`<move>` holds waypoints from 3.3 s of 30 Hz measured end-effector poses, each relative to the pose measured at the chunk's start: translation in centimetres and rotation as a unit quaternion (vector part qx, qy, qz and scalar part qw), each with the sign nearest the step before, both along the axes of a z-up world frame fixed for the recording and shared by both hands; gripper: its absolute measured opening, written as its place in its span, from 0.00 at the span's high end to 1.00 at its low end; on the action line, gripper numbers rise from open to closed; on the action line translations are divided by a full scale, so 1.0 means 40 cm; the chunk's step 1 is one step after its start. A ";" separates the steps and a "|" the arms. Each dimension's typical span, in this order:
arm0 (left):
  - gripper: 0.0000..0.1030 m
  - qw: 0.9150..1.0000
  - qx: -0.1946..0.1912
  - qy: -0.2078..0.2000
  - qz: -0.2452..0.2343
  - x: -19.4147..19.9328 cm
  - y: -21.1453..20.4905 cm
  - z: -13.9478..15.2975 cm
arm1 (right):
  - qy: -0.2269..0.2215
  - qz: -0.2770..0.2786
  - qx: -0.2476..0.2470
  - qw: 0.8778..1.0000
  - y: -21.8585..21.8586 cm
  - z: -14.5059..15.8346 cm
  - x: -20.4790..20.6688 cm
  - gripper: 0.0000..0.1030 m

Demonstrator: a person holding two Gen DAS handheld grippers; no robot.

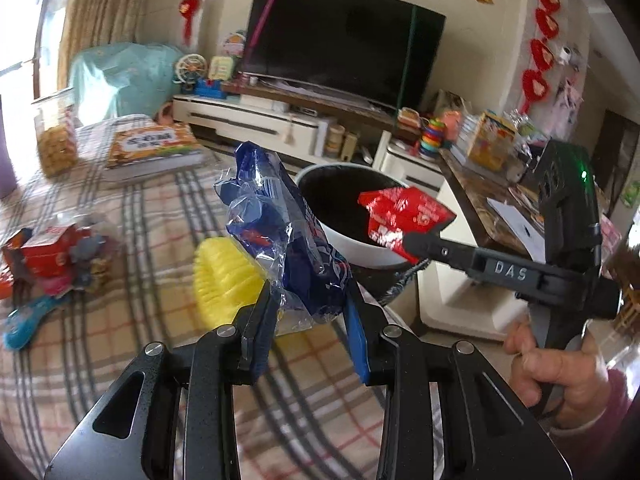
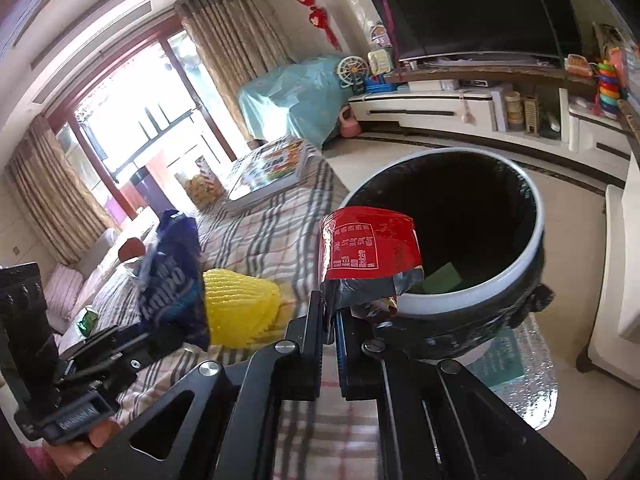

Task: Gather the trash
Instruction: 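Carry red wrapper and blue bag over the bin and open both tools, then move both open tools back toward the yellow mesh net and blue bottle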

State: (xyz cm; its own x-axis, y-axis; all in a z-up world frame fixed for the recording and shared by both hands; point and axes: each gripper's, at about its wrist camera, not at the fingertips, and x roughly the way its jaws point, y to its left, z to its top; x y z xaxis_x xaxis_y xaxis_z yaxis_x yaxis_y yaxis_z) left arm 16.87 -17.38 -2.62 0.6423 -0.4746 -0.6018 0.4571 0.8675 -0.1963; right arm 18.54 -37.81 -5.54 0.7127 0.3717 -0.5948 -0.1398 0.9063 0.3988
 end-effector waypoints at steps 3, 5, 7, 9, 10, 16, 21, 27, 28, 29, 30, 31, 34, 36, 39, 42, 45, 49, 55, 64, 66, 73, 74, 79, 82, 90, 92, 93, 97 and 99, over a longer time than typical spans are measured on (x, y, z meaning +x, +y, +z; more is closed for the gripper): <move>0.70 1.000 0.003 0.008 -0.011 0.012 -0.028 -0.010 | 0.000 -0.007 -0.001 1.000 -0.019 0.004 0.005 0.95; 0.70 1.000 0.003 0.012 -0.016 0.022 -0.044 -0.015 | -0.001 -0.011 -0.002 1.000 -0.032 0.006 0.008 0.95; 0.70 1.000 0.004 0.014 -0.021 0.031 -0.059 -0.016 | -0.001 -0.014 -0.003 1.000 -0.045 0.010 0.012 0.95; 0.70 1.000 0.005 0.015 -0.027 0.044 -0.073 -0.014 | -0.001 -0.017 -0.005 1.000 -0.057 0.013 0.017 0.95; 0.70 0.999 0.004 0.015 -0.030 0.049 -0.082 -0.014 | -0.001 -0.019 -0.005 1.000 -0.064 0.013 0.020 0.95; 0.70 0.999 -0.004 0.026 -0.041 0.094 -0.121 -0.008 | 0.002 -0.026 -0.010 1.000 -0.090 0.012 0.042 0.95; 0.70 0.998 -0.004 0.036 -0.047 0.132 -0.155 -0.011 | 0.005 -0.031 -0.010 0.999 -0.117 0.009 0.066 0.95; 0.70 0.997 -0.003 0.047 -0.054 0.173 -0.189 -0.014 | 0.014 -0.036 -0.011 0.999 -0.152 0.002 0.101 0.95; 0.70 0.997 -0.003 0.048 -0.055 0.180 -0.197 -0.014 | 0.016 -0.037 -0.011 0.999 -0.158 0.001 0.107 0.95; 0.70 0.997 -0.003 0.050 -0.056 0.187 -0.206 -0.014 | 0.018 -0.038 -0.011 0.999 -0.164 0.000 0.113 0.95; 0.70 0.997 -0.003 0.052 -0.058 0.194 -0.211 -0.012 | 0.019 -0.039 -0.012 0.999 -0.171 -0.002 0.117 0.95; 0.70 0.997 -0.004 0.054 -0.060 0.200 -0.217 -0.011 | 0.021 -0.040 -0.012 0.999 -0.176 -0.003 0.122 0.95; 0.70 0.996 -0.001 0.058 -0.063 0.219 -0.233 -0.012 | 0.026 -0.041 -0.011 0.999 -0.189 -0.006 0.137 0.95; 0.70 0.996 0.000 0.061 -0.064 0.228 -0.240 -0.014 | 0.029 -0.041 -0.010 0.999 -0.194 -0.009 0.146 0.95; 0.70 0.995 0.000 0.070 -0.064 0.245 -0.248 -0.019 | 0.033 -0.038 -0.011 0.999 -0.198 -0.012 0.163 0.95; 0.68 0.995 0.000 0.079 -0.064 0.261 -0.251 -0.024 | 0.037 -0.035 -0.013 0.999 -0.199 -0.017 0.174 0.95; 0.67 0.994 0.004 0.085 -0.064 0.274 -0.257 -0.028 | 0.041 -0.035 -0.014 0.998 -0.204 -0.019 0.184 0.95; 0.66 0.994 0.005 0.089 -0.060 0.284 -0.261 -0.034 | 0.046 -0.037 -0.013 0.998 -0.213 -0.025 0.194 0.91; 0.56 0.994 0.007 0.096 -0.058 0.294 -0.261 -0.042 | 0.055 -0.035 -0.010 0.998 -0.220 -0.034 0.204 0.89; 0.43 0.995 0.005 0.081 -0.052 0.274 -0.248 -0.024 | 0.041 -0.051 -0.003 0.998 -0.231 -0.012 0.187 0.57; 0.40 0.996 0.002 0.077 -0.047 0.261 -0.229 -0.020 | 0.035 -0.056 -0.001 0.998 -0.232 -0.004 0.177 0.52; 0.33 0.998 -0.013 0.062 -0.013 0.190 -0.133 -0.012 | 0.009 -0.059 0.002 0.998 -0.191 0.017 0.134 0.17; 0.33 0.998 -0.016 0.061 -0.006 0.180 -0.117 -0.013 | 0.007 -0.057 0.002 0.998 -0.181 0.019 0.128 0.15; 0.31 0.998 -0.028 0.060 0.022 0.142 -0.040 -0.012 | 0.006 -0.047 0.002 0.999 -0.125 0.014 0.092 0.10; 0.30 0.997 -0.036 0.054 0.037 0.113 0.007 -0.010 | 0.007 -0.039 0.009 0.999 -0.091 0.011 0.070 0.10; 0.25 0.996 -0.036 0.037 0.074 0.056 0.107 -0.007 | 0.000 -0.021 0.022 1.000 -0.001 0.007 0.026 0.07; 0.25 0.995 -0.038 0.040 0.085 0.045 0.135 -0.016 | 0.003 -0.013 0.023 1.000 0.023 0.002 0.021 0.07; 0.25 0.994 -0.038 0.042 0.089 0.042 0.145 -0.019 | 0.006 -0.009 0.024 1.000 0.034 -0.002 0.021 0.07; 0.25 0.991 -0.045 0.052 0.112 0.026 0.204 -0.035 | 0.013 0.004 0.030 0.999 0.075 -0.015 0.013 0.07; 0.25 0.990 -0.049 0.053 0.122 0.015 0.229 -0.039 | 0.014 0.011 0.029 0.999 0.095 -0.019 0.009 0.07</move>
State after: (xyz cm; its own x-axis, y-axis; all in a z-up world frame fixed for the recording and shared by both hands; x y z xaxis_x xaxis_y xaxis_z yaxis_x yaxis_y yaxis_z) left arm 17.49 -8.22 -4.19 0.6804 -0.3732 -0.6307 0.2091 0.9237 -0.3211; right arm 18.90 -34.01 -6.30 0.6877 0.4210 -0.5915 -0.1466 0.8784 0.4549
